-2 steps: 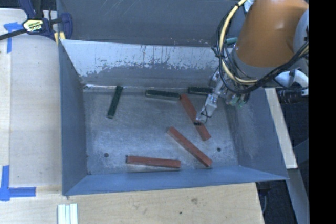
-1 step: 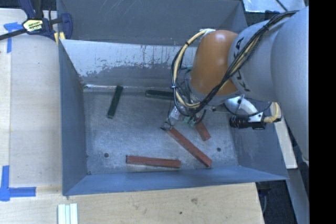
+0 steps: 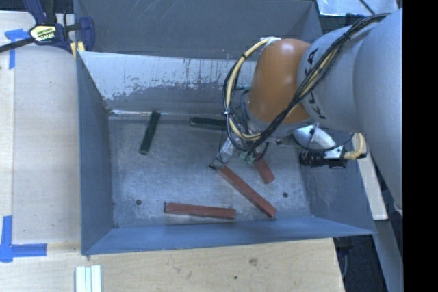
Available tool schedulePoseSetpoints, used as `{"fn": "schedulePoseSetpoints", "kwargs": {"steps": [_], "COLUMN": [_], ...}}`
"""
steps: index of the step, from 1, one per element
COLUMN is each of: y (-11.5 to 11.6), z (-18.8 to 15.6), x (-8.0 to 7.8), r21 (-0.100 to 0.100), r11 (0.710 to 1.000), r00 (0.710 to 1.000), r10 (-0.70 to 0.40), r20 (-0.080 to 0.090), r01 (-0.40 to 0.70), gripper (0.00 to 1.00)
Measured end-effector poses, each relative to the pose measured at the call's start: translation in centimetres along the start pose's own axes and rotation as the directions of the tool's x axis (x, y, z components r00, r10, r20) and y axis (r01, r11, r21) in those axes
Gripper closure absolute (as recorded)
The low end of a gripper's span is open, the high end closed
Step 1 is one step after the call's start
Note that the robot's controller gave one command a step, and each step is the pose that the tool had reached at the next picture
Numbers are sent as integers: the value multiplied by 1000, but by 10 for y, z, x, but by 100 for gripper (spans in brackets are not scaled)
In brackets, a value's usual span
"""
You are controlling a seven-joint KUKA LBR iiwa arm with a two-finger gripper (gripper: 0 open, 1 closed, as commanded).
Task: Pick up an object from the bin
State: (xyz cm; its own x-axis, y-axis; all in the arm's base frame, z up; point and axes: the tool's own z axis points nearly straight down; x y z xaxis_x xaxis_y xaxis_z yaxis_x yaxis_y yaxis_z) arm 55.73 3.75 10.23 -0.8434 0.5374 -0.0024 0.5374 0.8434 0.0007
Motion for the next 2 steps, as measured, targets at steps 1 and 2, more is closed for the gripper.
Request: {"fn": "schedulePoseSetpoints", "kwargs": {"steps": [1,2], "y": [-29,-29], "z": [20,-25], "x": [-10,-12], "r21": [-1,5], "r11": [999,1000], "r00": [999,1000], "r10": [38,29], "r20": [1,-6], "r01": [-38,-29], "gripper": [100,100]}}
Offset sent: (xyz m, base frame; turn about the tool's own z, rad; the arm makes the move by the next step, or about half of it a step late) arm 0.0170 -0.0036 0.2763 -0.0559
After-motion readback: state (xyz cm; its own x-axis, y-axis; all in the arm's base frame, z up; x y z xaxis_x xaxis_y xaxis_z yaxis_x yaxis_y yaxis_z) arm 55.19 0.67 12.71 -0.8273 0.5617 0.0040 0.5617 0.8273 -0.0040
